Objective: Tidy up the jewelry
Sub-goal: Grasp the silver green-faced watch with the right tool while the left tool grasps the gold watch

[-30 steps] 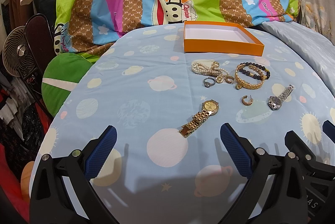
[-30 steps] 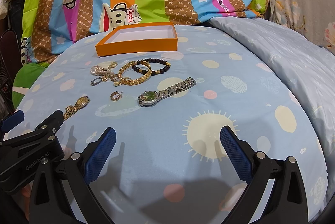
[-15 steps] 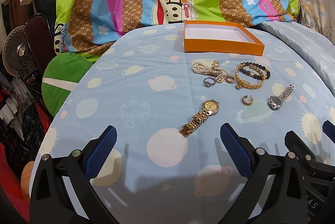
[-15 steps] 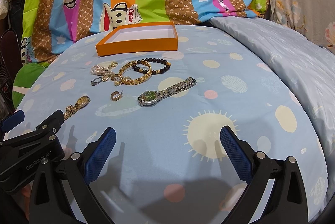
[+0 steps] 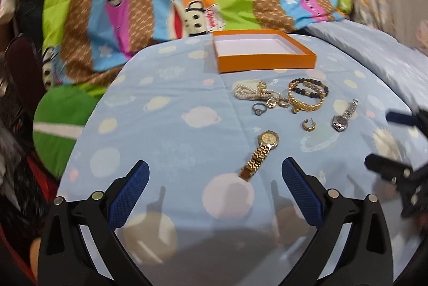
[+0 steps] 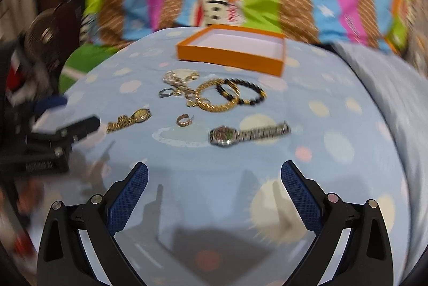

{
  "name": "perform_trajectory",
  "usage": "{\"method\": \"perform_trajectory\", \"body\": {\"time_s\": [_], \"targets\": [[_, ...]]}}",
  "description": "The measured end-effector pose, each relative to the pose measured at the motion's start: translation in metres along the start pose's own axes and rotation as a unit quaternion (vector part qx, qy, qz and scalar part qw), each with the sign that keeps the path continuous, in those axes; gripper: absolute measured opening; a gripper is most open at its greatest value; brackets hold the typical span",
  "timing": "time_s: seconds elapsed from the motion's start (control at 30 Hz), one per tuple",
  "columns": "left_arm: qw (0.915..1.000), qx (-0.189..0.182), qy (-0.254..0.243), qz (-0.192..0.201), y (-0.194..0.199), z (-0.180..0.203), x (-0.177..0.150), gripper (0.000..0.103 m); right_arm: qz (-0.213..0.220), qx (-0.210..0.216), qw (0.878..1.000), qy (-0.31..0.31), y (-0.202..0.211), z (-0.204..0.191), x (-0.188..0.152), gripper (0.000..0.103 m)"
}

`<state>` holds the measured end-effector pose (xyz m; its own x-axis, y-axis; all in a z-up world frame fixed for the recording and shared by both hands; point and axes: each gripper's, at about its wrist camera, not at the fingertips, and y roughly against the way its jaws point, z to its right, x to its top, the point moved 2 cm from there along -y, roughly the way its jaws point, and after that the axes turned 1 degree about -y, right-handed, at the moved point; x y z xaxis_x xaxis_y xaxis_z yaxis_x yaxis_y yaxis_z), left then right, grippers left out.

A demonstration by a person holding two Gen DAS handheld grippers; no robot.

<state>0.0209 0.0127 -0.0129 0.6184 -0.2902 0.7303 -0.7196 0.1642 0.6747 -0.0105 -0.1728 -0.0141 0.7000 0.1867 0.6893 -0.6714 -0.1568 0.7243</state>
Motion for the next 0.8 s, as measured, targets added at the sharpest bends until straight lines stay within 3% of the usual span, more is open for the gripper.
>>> {"method": "perform_trajectory", "body": {"time_s": [0.23,0.43,0.57,0.63,0.7,0.77,0.8], "targets": [[0.9950,-0.072,-0.047,-0.051,-0.033,0.015,0.019,0.097,-0.038,0.045,0.991,0.117,-0.037,0.017,0.023,0.095],[0.9893,-0.093,-0.082,-0.077,-0.055,0.034,0.022,0.095,-0.071,0.077,0.981,0.163,-0.065,0.028,0.030,0.076],[0.9860,-0.121,-0.068,-0.093,-0.064,0.035,0.025,0.073,-0.081,0.124,0.977,0.155,-0.071,0.035,0.035,0.060],[0.9859,-0.124,-0.069,-0.088,-0.064,0.037,0.026,0.063,-0.086,0.143,0.975,0.146,-0.072,0.033,0.035,0.049],[0.9857,-0.128,-0.071,-0.084,-0.062,0.039,0.026,0.053,-0.092,0.159,0.974,0.132,-0.070,0.032,0.034,0.031],[0.9859,-0.129,-0.069,-0.082,-0.059,0.039,0.026,0.034,-0.094,0.144,0.978,0.120,-0.067,0.029,0.033,0.029],[0.9862,-0.129,-0.064,-0.082,-0.058,0.038,0.026,0.030,-0.094,0.138,0.980,0.106,-0.066,0.029,0.032,0.029]]}}
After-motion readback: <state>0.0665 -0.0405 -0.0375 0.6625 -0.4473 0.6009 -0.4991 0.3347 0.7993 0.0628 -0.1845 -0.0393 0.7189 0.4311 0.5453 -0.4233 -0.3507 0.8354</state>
